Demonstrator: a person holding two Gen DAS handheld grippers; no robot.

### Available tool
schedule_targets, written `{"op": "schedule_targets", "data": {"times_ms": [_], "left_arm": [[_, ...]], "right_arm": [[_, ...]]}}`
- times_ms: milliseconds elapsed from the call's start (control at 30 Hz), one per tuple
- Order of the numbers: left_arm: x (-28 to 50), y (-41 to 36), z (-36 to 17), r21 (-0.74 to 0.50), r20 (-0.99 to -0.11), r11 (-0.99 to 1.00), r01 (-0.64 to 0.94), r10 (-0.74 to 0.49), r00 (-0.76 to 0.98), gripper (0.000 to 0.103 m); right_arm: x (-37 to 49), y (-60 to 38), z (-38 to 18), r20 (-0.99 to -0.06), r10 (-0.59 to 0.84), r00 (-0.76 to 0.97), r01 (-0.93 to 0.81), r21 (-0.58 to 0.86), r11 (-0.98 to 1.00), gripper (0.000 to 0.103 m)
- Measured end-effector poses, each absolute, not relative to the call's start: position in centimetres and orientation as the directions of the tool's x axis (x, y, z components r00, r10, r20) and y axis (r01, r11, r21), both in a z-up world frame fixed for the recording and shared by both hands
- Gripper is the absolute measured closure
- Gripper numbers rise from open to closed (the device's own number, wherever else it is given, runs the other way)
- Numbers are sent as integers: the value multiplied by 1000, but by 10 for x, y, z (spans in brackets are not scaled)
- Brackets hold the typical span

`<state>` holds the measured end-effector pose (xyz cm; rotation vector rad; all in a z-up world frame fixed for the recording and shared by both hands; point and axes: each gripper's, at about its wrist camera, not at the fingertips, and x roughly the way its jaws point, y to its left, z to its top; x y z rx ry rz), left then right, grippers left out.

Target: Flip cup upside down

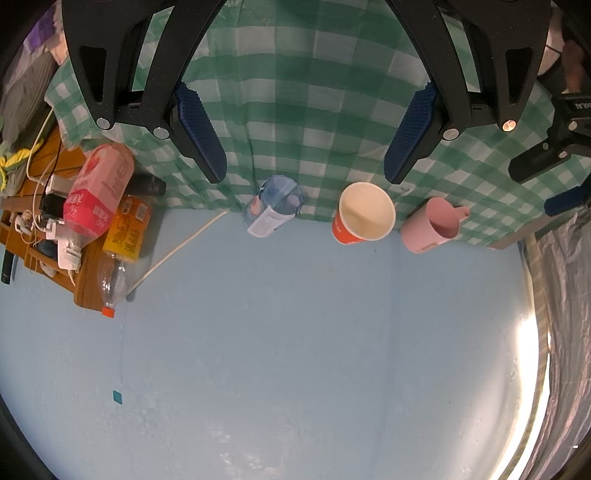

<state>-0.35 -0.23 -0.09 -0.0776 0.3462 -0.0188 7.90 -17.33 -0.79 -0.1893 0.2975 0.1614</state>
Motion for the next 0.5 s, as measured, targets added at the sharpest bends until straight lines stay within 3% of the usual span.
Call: {"op": "schedule_targets", "data": {"times_ms": [500], "left_arm": [[-2, -4, -3, -68, -348, 998, 8, -31, 937, 0]], "right_arm": [[81, -173, -10, -314, 129, 941, -187, -163, 969, 17]]}}
